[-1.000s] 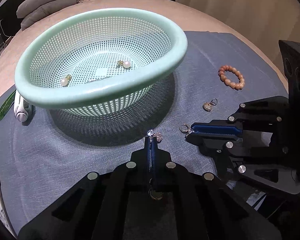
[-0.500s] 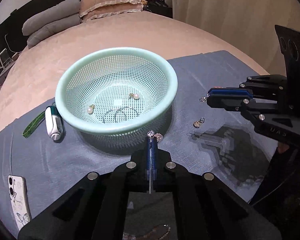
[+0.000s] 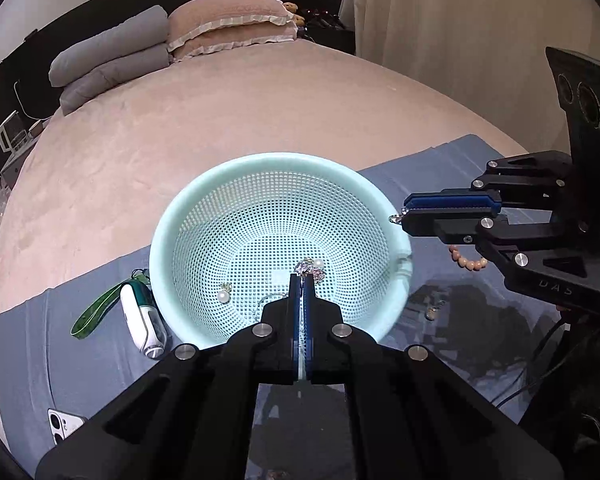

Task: Organize jewelry

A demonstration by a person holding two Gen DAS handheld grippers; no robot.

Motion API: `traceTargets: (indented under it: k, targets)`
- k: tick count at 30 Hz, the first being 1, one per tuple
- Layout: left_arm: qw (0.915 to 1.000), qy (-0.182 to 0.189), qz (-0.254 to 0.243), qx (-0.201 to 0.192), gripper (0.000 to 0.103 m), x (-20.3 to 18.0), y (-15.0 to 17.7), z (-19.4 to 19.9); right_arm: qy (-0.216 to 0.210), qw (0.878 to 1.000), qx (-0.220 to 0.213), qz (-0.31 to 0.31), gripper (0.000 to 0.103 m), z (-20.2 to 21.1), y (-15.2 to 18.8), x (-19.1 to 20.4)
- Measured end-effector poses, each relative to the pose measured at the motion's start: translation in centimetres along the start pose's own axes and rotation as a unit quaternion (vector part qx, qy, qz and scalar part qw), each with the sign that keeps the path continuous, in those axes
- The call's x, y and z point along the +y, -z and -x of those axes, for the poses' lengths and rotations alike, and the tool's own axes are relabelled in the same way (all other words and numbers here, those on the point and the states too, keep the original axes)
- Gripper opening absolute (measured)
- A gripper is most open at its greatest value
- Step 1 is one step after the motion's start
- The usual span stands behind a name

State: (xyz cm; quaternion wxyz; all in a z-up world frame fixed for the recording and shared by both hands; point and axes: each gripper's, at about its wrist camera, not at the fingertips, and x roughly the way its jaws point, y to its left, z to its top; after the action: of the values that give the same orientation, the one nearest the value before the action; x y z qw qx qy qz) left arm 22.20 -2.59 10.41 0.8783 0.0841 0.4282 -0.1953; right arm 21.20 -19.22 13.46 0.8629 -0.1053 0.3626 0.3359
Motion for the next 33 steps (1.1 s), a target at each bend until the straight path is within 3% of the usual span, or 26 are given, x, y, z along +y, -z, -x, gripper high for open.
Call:
traceTargets:
  k: [13, 22, 29, 32, 33]
  targets:
    - [0.9979, 0.015, 0.010, 0.062, 0.002, 2.9, -1.2, -7.7, -0.031, 0.998, 0.049, 0.003, 0.008, -9.4, -2.2, -1.4]
    - [0.9971, 0.009, 0.005, 0.075, 0.002, 2.6, -0.4, -8.7, -0.034, 0.998, 0.059, 0.005, 0.008, -10.3, -1.4, -1.3]
    - [0.9976, -0.001, 0.011, 0.068, 0.003, 2.8, -0.7, -7.6, -0.025, 0.999, 0.045, -0.001, 0.010, -8.3, -1.6, -1.6]
    - [0.9979, -0.009, 0.015, 0.062, 0.011, 2.9, -0.5, -6.5, -0.018, 0.999, 0.040, 0.000, 0.010, -7.4, -1.8, -1.4]
    - [0.9980, -0.012, 0.017, 0.060, 0.026, 2.8, -0.5, -6.1, -0.014, 0.999, 0.036, 0.000, 0.010, -7.0, -1.9, -1.4]
